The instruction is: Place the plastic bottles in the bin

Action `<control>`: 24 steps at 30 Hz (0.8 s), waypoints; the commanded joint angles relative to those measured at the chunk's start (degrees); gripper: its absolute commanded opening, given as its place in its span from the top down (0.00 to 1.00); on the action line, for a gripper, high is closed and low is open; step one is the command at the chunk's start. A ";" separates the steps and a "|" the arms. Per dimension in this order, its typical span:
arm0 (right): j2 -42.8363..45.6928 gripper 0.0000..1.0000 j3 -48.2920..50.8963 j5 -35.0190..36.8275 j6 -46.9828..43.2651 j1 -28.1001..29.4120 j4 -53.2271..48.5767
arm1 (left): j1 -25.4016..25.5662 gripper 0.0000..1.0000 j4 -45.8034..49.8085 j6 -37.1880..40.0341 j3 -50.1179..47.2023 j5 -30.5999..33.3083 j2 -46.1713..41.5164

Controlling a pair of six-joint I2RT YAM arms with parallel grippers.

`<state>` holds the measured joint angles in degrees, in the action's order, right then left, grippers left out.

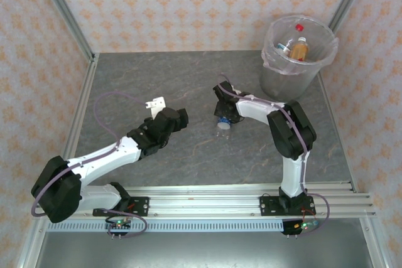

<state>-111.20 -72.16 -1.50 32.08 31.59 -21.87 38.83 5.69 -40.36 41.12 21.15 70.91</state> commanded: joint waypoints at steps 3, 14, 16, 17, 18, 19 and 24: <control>5.43 0.48 3.89 0.95 -0.44 0.34 3.02 | -0.68 0.00 -1.01 2.07 2.30 -1.40 0.66; 13.13 0.51 7.20 2.17 -2.23 0.40 6.10 | -0.71 0.00 -0.58 1.78 5.25 -4.87 3.57; 14.61 0.51 7.47 2.67 -2.62 0.42 6.33 | -0.69 0.00 -0.26 1.69 5.67 -4.83 3.93; 15.49 0.52 7.79 2.80 -2.95 0.35 6.88 | -0.68 0.00 0.00 1.56 5.85 -4.52 4.01; 16.43 0.52 8.14 2.90 -3.36 0.39 7.56 | -0.68 0.00 0.25 1.28 6.02 -4.08 4.05; 17.58 0.52 8.75 3.00 -4.01 0.34 8.45 | -0.68 0.00 0.80 0.80 6.18 -3.32 4.06; 23.83 0.52 11.83 4.19 -6.28 0.42 14.14 | -0.68 0.00 1.70 -1.43 6.06 -0.87 3.19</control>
<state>-91.39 -61.67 -0.14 28.03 31.59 -12.49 38.83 5.74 -40.05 45.93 17.17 74.85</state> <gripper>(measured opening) 0.483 0.999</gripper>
